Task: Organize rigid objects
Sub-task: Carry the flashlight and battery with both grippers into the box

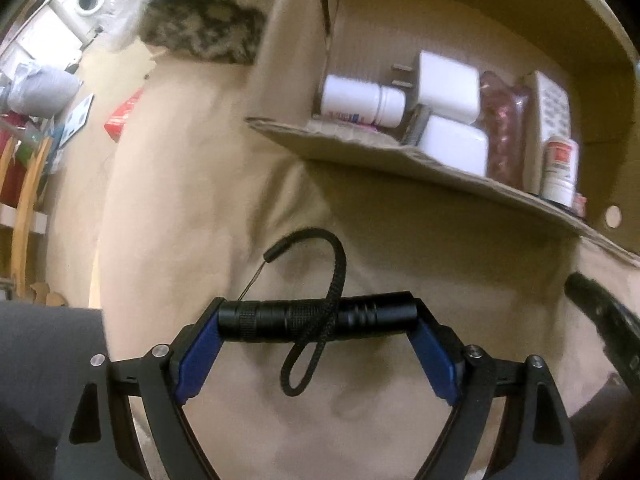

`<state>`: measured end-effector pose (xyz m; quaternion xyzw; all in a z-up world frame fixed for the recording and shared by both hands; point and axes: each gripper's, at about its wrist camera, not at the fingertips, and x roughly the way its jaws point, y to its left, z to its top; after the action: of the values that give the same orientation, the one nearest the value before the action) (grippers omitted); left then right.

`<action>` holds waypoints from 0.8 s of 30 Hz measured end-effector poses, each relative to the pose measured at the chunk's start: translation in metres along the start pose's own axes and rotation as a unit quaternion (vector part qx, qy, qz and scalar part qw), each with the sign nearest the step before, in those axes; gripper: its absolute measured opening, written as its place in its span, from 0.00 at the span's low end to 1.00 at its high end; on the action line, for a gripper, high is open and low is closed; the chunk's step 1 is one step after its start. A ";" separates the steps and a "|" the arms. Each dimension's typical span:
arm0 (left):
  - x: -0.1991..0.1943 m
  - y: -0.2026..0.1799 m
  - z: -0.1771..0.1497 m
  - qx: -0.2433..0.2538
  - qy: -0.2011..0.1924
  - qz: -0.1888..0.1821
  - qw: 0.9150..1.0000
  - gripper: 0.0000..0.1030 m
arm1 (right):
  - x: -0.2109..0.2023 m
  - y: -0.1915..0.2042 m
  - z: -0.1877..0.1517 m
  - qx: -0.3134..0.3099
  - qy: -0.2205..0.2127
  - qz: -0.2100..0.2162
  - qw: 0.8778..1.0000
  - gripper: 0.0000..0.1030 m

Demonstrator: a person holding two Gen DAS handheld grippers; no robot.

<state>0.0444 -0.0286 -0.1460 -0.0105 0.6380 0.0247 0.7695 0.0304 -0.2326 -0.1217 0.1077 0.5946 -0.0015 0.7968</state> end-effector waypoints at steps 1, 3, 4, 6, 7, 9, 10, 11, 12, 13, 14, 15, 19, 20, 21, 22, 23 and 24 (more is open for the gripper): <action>-0.006 -0.001 -0.001 0.002 -0.005 0.000 1.000 0.83 | -0.007 -0.002 -0.005 0.006 -0.001 0.011 1.000 0.44; -0.024 -0.003 -0.006 0.010 -0.023 -0.005 1.000 0.83 | -0.022 -0.005 -0.012 0.008 -0.011 0.023 1.000 0.44; -0.033 -0.003 -0.007 0.014 -0.032 -0.008 0.999 0.83 | -0.030 -0.005 -0.014 0.004 -0.020 0.025 0.999 0.44; -0.051 -0.004 -0.008 0.023 -0.053 -0.014 0.998 0.83 | -0.046 -0.004 -0.017 -0.001 -0.040 0.028 0.999 0.44; -0.061 -0.004 -0.008 0.026 -0.063 -0.018 0.998 0.83 | -0.054 -0.005 -0.016 -0.001 -0.050 0.034 0.998 0.44; -0.078 -0.005 -0.009 0.032 -0.083 -0.024 0.996 0.83 | -0.069 -0.007 -0.014 -0.002 -0.071 0.040 0.997 0.44; -0.088 -0.004 -0.008 0.035 -0.094 -0.026 0.995 0.83 | -0.075 -0.008 -0.014 -0.004 -0.083 0.043 0.996 0.44; -0.098 -0.004 -0.006 0.039 -0.108 -0.028 0.993 0.83 | -0.084 -0.006 -0.011 -0.007 -0.095 0.045 0.994 0.44; -0.104 -0.005 -0.005 0.039 -0.118 -0.029 0.992 0.83 | -0.091 -0.003 -0.006 -0.011 -0.104 0.042 0.994 0.44; -0.112 -0.007 0.000 0.040 -0.129 -0.029 0.990 0.83 | -0.092 -0.004 0.001 -0.014 -0.111 0.041 0.993 0.44; -0.120 -0.008 0.004 0.041 -0.141 -0.028 0.989 0.83 | -0.098 -0.005 0.004 -0.015 -0.118 0.044 0.992 0.44; -0.126 -0.009 0.007 0.042 -0.148 -0.029 0.988 0.83 | -0.101 -0.004 0.009 -0.015 -0.124 0.048 0.991 0.44; -0.144 -0.014 0.030 0.042 -0.168 -0.040 0.984 0.83 | -0.114 -0.002 0.026 -0.020 -0.149 0.054 0.987 0.44; -0.148 -0.015 0.035 0.041 -0.172 -0.051 0.983 0.83 | -0.118 -0.002 0.031 -0.021 -0.155 0.056 0.986 0.44; -0.150 -0.014 0.042 0.039 -0.179 -0.062 0.981 0.83 | -0.122 -0.001 0.035 -0.023 -0.159 0.056 0.985 0.44; -0.152 -0.014 0.049 0.038 -0.183 -0.069 0.980 0.83 | -0.125 0.000 0.040 -0.024 -0.163 0.054 0.985 0.44; -0.155 -0.014 0.053 0.035 -0.186 -0.073 0.979 0.83 | -0.128 0.000 0.046 -0.026 -0.166 0.052 0.984 0.44; -0.158 -0.014 0.061 0.029 -0.190 -0.081 0.978 0.83 | -0.129 0.001 0.050 -0.026 -0.170 0.053 0.984 0.44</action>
<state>0.0759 -0.0438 0.0205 -0.0351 0.4773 -0.0543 0.8764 0.0403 -0.2565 0.0146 0.1161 0.4440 0.0380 0.8876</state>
